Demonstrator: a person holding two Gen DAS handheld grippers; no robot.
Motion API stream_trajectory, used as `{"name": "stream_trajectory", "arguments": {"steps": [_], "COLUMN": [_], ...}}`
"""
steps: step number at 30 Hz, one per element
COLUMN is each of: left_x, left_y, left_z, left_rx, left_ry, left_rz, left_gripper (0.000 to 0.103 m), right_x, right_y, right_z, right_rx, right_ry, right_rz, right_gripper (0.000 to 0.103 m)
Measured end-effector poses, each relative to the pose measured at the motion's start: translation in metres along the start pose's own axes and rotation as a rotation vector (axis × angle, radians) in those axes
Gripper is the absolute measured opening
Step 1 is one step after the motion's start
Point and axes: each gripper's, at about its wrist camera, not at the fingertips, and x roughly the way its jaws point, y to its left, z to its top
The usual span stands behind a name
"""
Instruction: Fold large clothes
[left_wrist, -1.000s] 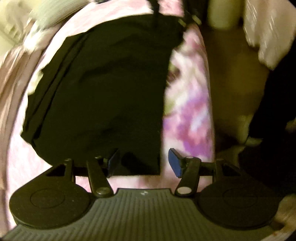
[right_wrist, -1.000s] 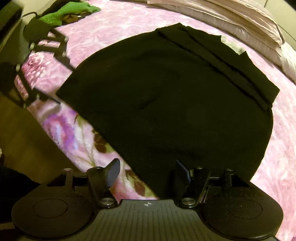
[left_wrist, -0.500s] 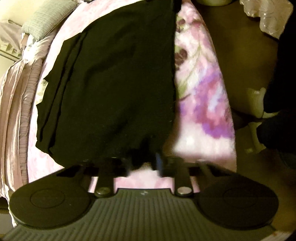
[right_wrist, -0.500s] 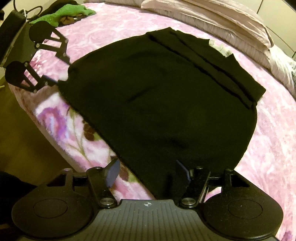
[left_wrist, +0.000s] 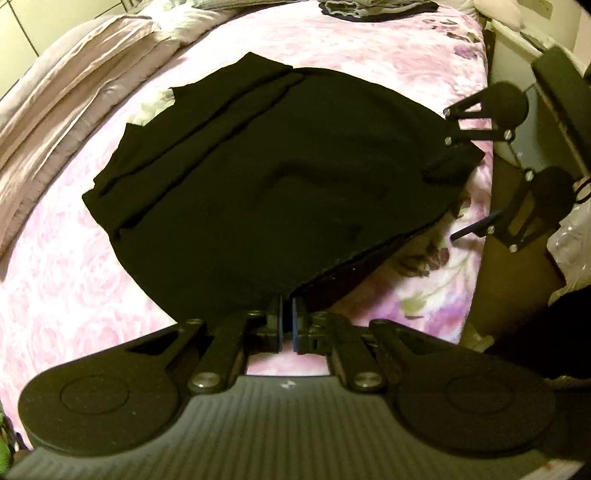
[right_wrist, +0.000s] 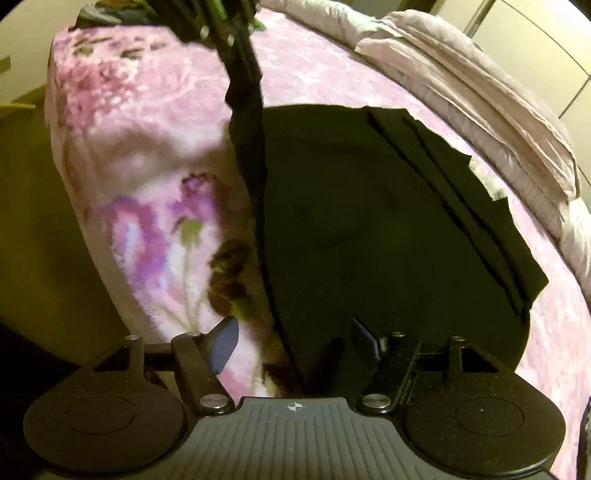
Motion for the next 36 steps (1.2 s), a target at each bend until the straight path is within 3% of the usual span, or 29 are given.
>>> {"name": "stream_trajectory", "arguments": {"steps": [6,9,12,13,16,29,36], "left_x": [-0.004,-0.004,-0.006,-0.007,-0.010,-0.082,-0.129], "left_y": [0.004,0.004,0.003,0.002,0.000,-0.023,-0.044], "left_z": [-0.006,-0.007,-0.008,-0.009,-0.009,-0.022,-0.031], "left_rx": [-0.080,-0.079,-0.071,-0.067,-0.058,-0.060,-0.122], "left_ry": [-0.001,-0.001,-0.001,0.001,0.004,-0.035,0.002], "left_rz": [-0.025,-0.025,-0.021,-0.018,-0.011,0.024,-0.028], "left_gripper": [0.003,0.003,0.003,0.003,0.003,0.001,0.001], "right_x": [0.009,0.005,0.001,-0.001,-0.006,-0.093,-0.145], "right_y": [-0.002,-0.011,-0.024,-0.026,-0.032,-0.042,-0.019], "right_z": [-0.018,-0.030,-0.048,-0.055,-0.066,-0.024,-0.011], "right_rx": [-0.109,-0.119,-0.136,-0.158,-0.213,-0.197,-0.202], "right_ry": [0.006,0.047,0.103,0.116,0.166,0.167,0.208], "right_rz": [-0.032,-0.083,-0.122,-0.131,-0.145,-0.111,0.014], "right_gripper": [0.064,0.047,0.043,0.036,0.002,0.000,0.000]}}
